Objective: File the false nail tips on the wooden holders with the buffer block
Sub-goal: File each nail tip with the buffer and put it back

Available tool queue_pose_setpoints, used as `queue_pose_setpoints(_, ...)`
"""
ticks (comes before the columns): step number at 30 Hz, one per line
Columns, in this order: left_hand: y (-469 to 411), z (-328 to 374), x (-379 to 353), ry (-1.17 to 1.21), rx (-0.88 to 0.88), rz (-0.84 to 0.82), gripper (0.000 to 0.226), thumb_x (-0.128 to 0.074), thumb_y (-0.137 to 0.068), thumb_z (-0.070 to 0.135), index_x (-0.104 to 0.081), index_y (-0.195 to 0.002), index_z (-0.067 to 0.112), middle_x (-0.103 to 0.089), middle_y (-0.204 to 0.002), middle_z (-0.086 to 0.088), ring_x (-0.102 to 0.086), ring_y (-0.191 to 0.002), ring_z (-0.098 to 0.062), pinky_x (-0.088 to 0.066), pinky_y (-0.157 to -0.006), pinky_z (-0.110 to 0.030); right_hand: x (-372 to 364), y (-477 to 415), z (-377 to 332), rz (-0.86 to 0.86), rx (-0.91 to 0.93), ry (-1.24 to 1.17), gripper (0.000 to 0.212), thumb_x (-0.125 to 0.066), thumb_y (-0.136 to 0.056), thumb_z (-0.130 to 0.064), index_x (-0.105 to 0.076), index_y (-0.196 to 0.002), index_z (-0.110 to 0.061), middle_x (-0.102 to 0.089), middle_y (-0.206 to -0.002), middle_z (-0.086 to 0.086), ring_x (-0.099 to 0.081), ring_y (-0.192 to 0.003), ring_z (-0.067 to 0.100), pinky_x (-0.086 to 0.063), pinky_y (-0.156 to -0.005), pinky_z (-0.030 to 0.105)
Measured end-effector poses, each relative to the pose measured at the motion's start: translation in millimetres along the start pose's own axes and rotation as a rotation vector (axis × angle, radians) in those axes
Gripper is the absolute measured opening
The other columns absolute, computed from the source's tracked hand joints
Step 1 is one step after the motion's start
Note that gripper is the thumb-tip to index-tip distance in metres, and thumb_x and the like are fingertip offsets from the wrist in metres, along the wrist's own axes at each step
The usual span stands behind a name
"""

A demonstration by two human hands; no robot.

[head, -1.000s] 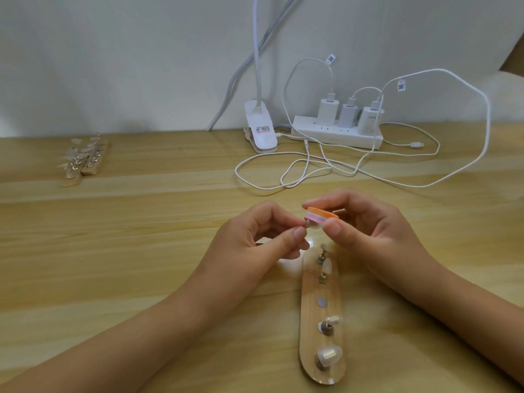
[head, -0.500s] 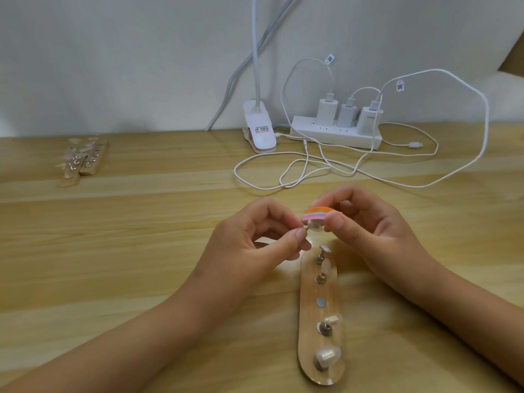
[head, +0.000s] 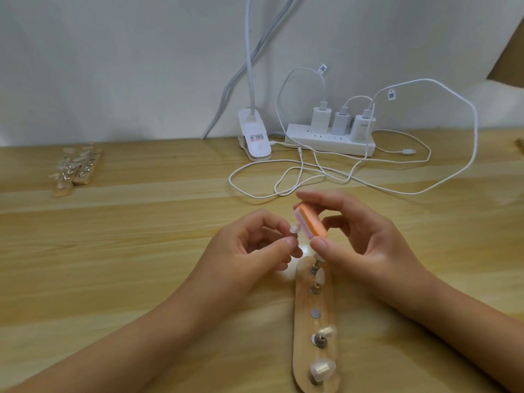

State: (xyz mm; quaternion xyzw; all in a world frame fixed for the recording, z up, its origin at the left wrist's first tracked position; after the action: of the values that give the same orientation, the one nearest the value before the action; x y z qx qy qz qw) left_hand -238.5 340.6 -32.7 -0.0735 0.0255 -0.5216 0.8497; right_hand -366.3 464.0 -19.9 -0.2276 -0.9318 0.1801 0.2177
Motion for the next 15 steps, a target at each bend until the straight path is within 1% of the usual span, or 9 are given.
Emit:
queue_pose_setpoints(1,-0.9,0.0,-0.1,0.059,0.026,-0.011,0.009,-0.074,-0.08,0.014,-0.067,-0.085,0.013,-0.073,-0.075,-0.004,-0.066,-0.068,-0.009,-0.051,-0.063,-0.018,-0.6,0.1,-1.1,0.004,0.039,0.031,0.047,-0.072,-0.084,-0.02,-0.058,-0.129,-0.017,-0.063,-0.12,0.001,-0.058,-0.116,0.027,-0.05,-0.092,0.037)
queue_pose_setpoints(3,-1.8,0.8,0.2,0.124,0.061,-0.029,0.009,-0.068,-0.077,0.016,-0.067,-0.083,0.01,-0.071,-0.07,-0.003,-0.064,-0.062,-0.007,-0.051,-0.06,-0.016,-1.3,0.0,-1.9,0.013,0.094,0.068,0.045,-0.07,-0.084,-0.026,-0.059,-0.126,-0.016,-0.061,-0.12,-0.001,-0.057,-0.116,0.029,-0.05,-0.088,0.037)
queue_pose_setpoints(5,-2.1,2.3,0.4,0.148,0.079,-0.051,0.013,-0.067,-0.073,0.02,-0.067,-0.08,0.009,-0.071,-0.069,-0.004,-0.063,-0.059,-0.007,-0.051,-0.06,-0.016,-1.1,-0.5,-0.6,0.027,0.109,0.086,0.044,-0.072,-0.082,-0.029,-0.059,-0.123,-0.02,-0.06,-0.119,-0.004,-0.057,-0.115,0.028,-0.05,-0.087,0.035)
queue_pose_setpoints(8,-2.1,3.6,1.4,0.165,0.096,-0.059,0.014,-0.068,-0.073,0.019,-0.066,-0.08,0.007,-0.071,-0.068,-0.004,-0.063,-0.058,-0.006,-0.05,-0.059,-0.015,-0.9,-0.5,2.5,0.039,0.082,0.089,0.045,-0.074,-0.079,-0.034,-0.058,-0.12,-0.024,-0.061,-0.115,-0.006,-0.059,-0.11,0.025,-0.049,-0.088,0.033)
queue_pose_setpoints(11,-2.5,4.4,0.8,0.157,0.084,-0.062,0.015,-0.067,-0.073,0.019,-0.063,-0.079,0.006,-0.07,-0.066,0.0,-0.062,-0.057,-0.004,-0.049,-0.059,-0.014,-3.5,1.1,1.8,0.014,0.141,0.148,0.045,-0.077,-0.078,-0.034,-0.057,-0.119,-0.029,-0.061,-0.114,-0.007,-0.059,-0.108,0.025,-0.046,-0.088,0.027)
queue_pose_setpoints(13,-2.7,4.6,1.0,0.155,0.084,-0.057,0.015,-0.068,-0.072,0.019,-0.063,-0.078,0.007,-0.07,-0.066,0.0,-0.062,-0.057,-0.004,-0.05,-0.06,-0.015,-4.1,0.0,1.5,0.032,0.174,0.176,0.045,-0.076,-0.078,-0.035,-0.056,-0.119,-0.031,-0.061,-0.115,-0.007,-0.058,-0.109,0.025,-0.046,-0.088,0.028)
queue_pose_setpoints(15,-2.7,4.5,1.4,0.146,0.091,-0.059,0.013,-0.072,-0.075,0.017,-0.062,-0.077,0.008,-0.07,-0.067,-0.001,-0.063,-0.059,-0.005,-0.05,-0.062,-0.015,-1.7,-1.7,2.4,0.094,0.158,0.178,0.046,-0.075,-0.079,-0.036,-0.055,-0.119,-0.029,-0.06,-0.115,-0.008,-0.058,-0.111,0.024,-0.048,-0.088,0.032)
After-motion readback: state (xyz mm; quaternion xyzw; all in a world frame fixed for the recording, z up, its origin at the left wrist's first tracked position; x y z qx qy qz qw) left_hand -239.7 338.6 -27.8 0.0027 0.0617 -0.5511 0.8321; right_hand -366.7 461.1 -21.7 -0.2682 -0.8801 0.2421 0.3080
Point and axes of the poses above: each hand's wrist, its own y-axis away from the middle knuckle, its own x-axis out of the back of the hand, z = x × y, the point moved 3 cm from there along -y, towards the middle knuckle
